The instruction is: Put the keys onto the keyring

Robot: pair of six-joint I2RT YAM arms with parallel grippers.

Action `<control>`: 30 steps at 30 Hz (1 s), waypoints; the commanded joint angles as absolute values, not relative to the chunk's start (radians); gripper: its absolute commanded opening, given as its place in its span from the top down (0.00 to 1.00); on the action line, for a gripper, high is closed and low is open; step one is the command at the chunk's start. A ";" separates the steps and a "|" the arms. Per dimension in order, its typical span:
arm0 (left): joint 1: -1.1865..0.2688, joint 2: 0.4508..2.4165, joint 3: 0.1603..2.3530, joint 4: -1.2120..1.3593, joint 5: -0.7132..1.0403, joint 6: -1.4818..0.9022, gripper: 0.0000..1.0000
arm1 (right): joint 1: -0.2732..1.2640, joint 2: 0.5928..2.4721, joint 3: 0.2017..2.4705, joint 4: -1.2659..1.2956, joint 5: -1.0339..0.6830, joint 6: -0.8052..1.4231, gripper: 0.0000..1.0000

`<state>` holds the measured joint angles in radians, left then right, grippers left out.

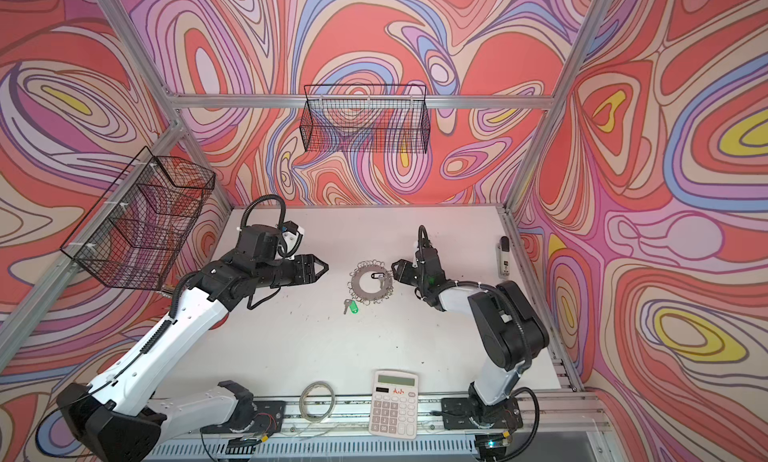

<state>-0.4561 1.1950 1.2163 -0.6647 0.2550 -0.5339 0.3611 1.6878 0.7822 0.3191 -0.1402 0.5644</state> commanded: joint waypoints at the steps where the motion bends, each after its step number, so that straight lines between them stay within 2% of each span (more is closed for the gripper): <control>1: -0.444 1.204 1.224 -0.658 0.064 -0.452 0.07 | 0.357 1.616 0.831 0.196 -0.014 0.470 0.17; 3: -0.431 1.204 1.180 -0.592 -0.018 -0.418 0.01 | 0.357 1.566 0.859 0.153 0.036 0.410 0.11; 5: -0.423 1.187 1.110 -0.483 -0.105 -0.362 0.00 | 0.356 1.504 0.891 0.110 0.120 0.344 0.02; 7: -0.422 1.137 0.980 -0.305 -0.223 -0.284 0.00 | 0.355 1.425 0.889 0.117 0.257 0.281 0.02; 9: -0.406 1.074 0.807 -0.024 -0.283 -0.182 0.00 | 0.345 1.318 0.812 0.254 0.382 0.167 0.02; 12: -0.352 1.039 0.631 0.214 -0.268 -0.087 0.00 | 0.339 1.232 0.652 0.536 0.434 -0.137 0.02; 13: -0.348 1.039 0.596 0.253 -0.287 -0.060 0.00 | 0.337 1.229 0.637 0.551 0.449 -0.194 0.02; 16: -0.322 1.026 0.469 0.355 -0.301 -0.013 0.00 | 0.266 1.206 0.585 0.504 0.424 -0.115 0.02; 18: -0.289 1.040 0.383 0.476 -0.333 0.018 0.00 | 0.202 1.167 0.436 0.664 0.338 -0.037 0.02; 20: -0.240 1.097 0.347 0.544 -0.317 0.015 0.00 | 0.157 1.195 0.363 0.783 0.291 0.002 0.02; 27: -0.152 1.341 0.302 0.857 -0.259 0.052 0.00 | 0.123 1.514 0.279 1.185 0.289 -0.011 0.02; 30: -0.097 1.419 0.278 0.978 -0.219 0.017 0.00 | 0.092 1.593 0.290 1.218 0.264 0.019 0.02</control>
<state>-0.1364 1.3701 0.3012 0.7616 -0.2562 0.0147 0.1169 1.5452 0.2878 1.0264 0.2947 0.0025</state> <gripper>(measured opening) 0.999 0.983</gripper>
